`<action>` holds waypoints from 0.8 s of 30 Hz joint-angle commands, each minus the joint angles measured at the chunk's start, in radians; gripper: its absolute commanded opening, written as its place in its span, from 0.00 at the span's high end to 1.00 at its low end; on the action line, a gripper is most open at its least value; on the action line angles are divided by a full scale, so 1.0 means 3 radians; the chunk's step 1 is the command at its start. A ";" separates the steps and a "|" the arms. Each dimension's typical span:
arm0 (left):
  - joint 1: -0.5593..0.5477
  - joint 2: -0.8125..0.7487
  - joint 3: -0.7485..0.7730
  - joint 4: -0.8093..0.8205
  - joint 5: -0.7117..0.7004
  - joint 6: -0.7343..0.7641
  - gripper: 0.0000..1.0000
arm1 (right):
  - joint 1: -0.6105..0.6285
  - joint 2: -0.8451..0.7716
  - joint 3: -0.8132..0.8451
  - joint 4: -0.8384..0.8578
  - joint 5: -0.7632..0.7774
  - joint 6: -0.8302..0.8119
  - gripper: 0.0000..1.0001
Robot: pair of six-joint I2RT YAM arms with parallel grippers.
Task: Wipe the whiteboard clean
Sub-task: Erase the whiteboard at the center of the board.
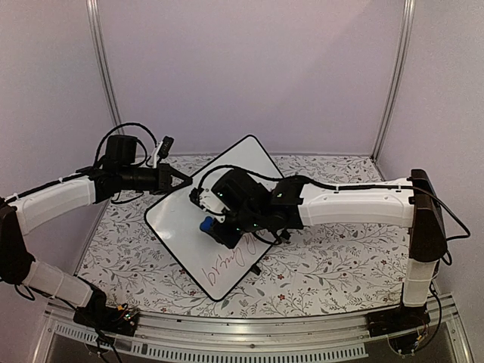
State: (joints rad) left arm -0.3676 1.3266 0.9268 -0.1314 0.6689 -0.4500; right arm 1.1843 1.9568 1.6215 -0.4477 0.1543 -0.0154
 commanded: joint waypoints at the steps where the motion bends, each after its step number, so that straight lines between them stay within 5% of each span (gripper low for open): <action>1: -0.0050 0.0057 0.0035 -0.0018 0.0000 0.0077 1.00 | -0.0007 -0.0156 -0.0032 0.0033 0.0025 0.0036 0.97; 24: -0.0050 0.0073 0.0030 -0.0020 0.0003 0.0072 1.00 | -0.0007 -0.0192 -0.0127 0.0103 0.0033 0.0036 0.96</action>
State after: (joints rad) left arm -0.3676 1.3289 0.9268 -0.1280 0.6693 -0.4538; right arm 1.1843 1.9430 1.6054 -0.4389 0.1555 -0.0154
